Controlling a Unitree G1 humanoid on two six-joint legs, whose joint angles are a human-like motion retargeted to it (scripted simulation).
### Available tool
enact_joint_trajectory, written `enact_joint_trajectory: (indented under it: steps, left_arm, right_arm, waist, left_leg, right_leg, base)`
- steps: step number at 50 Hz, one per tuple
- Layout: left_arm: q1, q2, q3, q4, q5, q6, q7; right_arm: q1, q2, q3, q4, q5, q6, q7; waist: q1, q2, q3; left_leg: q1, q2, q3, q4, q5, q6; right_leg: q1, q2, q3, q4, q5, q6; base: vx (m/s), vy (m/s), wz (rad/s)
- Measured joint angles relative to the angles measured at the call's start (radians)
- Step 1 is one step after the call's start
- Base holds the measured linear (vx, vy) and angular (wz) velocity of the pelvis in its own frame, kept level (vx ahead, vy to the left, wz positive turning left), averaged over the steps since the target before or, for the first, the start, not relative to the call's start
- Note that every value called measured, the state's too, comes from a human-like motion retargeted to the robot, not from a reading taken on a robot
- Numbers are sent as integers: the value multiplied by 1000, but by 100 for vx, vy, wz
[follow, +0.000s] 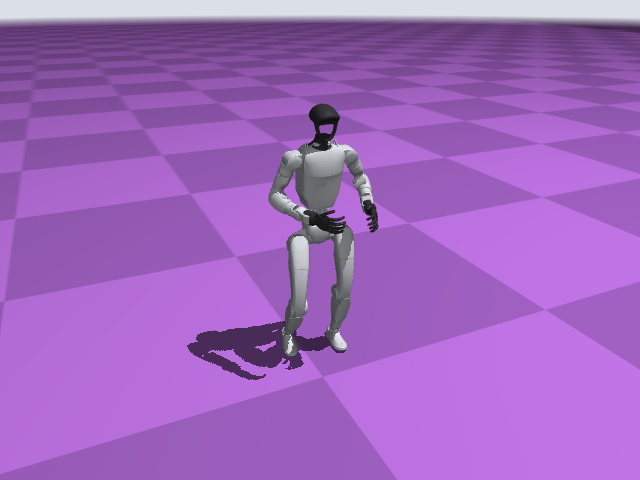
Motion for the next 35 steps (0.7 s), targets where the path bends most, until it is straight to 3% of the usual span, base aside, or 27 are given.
enact_joint_trajectory:
  steps: [7, 14, 35]
  left_arm:
    - [-45, -40, -5, -10, 25, -19, 45]
    - [-35, -80, -10, -8, 33, -18, 65]
    - [-1, -82, -1, 8, 122, -22, 64]
  right_arm:
    - [7, -4, -14, -41, -27, -4, -33]
    - [12, -2, -21, -53, -36, -6, -59]
    - [6, 2, -16, -55, -42, -25, -83]
  waist:
    - [-8, 49, -33]
    - [-6, 64, -47]
    - [10, 131, -59]
  left_leg:
    - [64, 48, -14, -129, 37, -19]
    - [62, 60, -20, -101, 12, -28]
    - [96, 140, -35, -117, 8, -76]
  right_leg:
    - [73, 38, 4, -286, 70, -13]
    - [114, 50, -2, -345, 37, -26]
    - [220, 133, -31, -504, 79, -47]
  base:
    - [8, -10, 2]
    - [5, -11, 5]
    - [1, -2, 0]
